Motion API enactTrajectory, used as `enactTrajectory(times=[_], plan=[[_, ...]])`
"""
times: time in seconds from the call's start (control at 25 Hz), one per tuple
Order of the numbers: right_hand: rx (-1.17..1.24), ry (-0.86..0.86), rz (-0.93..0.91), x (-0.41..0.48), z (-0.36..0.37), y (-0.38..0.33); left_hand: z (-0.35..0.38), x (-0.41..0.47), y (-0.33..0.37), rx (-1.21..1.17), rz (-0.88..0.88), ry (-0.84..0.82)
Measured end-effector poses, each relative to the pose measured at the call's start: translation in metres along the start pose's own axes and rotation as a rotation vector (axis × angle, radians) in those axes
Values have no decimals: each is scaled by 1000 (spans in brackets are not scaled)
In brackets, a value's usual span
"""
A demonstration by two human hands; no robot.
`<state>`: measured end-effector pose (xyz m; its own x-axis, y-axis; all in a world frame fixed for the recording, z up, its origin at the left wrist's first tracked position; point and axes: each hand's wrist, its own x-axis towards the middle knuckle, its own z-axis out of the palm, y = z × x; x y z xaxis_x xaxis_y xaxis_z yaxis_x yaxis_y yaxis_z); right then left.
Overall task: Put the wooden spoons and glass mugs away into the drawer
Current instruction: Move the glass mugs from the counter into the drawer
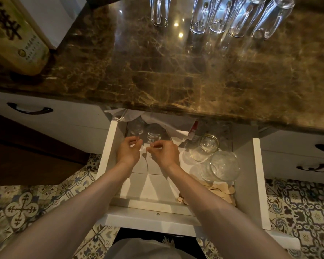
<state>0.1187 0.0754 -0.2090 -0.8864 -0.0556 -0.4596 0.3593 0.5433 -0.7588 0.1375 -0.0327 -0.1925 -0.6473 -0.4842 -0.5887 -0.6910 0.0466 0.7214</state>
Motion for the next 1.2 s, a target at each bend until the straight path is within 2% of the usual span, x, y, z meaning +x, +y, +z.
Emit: enactTrajectory(times=[0.12,0.2,0.28,0.36,0.52,0.64,0.8,1.04,1.2], plan=[[-319,-162,-12,-10,-25,-17,-10,-26,14,-67,-149,-172],[-432,-342,-14,-19,-52,-33,-29,-52,30,-120,-153,-309],[-507,-493,-58,-27,-83,-56,-50,-71,54,-37,1,-461],[-505,-515,-104,-31,-116,-86,-66,-80,89,85,223,-504],[-302,-285,-220,-21,-160,-141,-76,-77,163,50,487,-388],[-128,-62,-335,-4,-168,-166,-71,-63,198,-26,577,-315],[53,230,-379,19,-172,-188,-58,-37,225,-125,650,-213],[170,447,-429,49,-171,-204,-39,11,247,-229,763,-47],[309,511,-397,70,-167,-208,-24,31,252,-253,809,30]])
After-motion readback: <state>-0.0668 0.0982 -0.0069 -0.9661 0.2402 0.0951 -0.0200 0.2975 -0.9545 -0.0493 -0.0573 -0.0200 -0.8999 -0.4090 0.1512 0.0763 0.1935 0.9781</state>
